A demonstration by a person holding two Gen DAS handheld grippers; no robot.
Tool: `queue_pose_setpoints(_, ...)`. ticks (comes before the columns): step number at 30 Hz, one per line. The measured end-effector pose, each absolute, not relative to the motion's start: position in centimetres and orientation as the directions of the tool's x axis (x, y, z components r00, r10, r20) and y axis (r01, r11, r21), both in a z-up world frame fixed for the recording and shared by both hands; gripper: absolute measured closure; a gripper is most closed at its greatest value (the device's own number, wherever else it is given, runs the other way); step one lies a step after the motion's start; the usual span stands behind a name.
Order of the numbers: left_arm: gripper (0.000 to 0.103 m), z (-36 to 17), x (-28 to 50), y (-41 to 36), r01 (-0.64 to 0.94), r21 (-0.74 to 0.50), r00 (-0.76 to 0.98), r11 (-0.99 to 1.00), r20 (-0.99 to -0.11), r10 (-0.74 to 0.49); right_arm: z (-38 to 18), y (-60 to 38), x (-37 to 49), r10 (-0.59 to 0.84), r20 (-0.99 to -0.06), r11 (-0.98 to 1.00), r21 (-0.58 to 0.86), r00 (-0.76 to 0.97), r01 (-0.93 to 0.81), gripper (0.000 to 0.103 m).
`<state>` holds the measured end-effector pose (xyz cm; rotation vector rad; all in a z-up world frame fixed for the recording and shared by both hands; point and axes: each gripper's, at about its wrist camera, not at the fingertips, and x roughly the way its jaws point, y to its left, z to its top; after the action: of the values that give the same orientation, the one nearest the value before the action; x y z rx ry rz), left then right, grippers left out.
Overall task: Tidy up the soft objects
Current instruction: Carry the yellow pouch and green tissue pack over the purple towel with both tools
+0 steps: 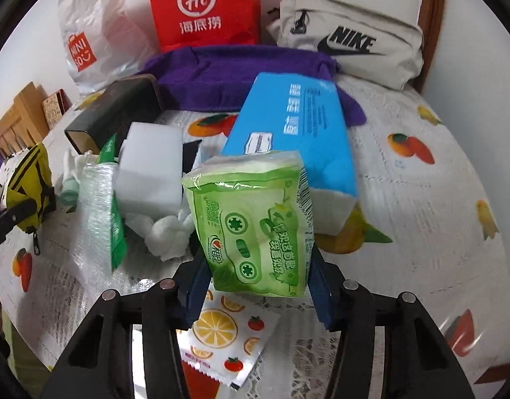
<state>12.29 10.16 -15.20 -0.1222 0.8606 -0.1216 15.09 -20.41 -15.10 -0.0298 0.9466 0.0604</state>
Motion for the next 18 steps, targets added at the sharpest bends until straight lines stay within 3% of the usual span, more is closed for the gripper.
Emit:
queue_pose_setpoints(5, 0.087, -14.0, 12.0, 10.2, 0.063, -0.163, 0.652, 0.985, -0.740, -0.164, -13.7, -21.5, 14.2, 0.109, -0.800, 0.994, 0.082, 0.590, -0.073, 0.050)
queue_pose_setpoints(18, 0.088, -8.8, 11.7, 9.5, 0.071, -0.148, 0.691, 0.986, -0.706, -0.155, -9.2, -22.8, 13.6, 0.132, -0.755, 0.991, 0.098, 0.643, -0.088, 0.050)
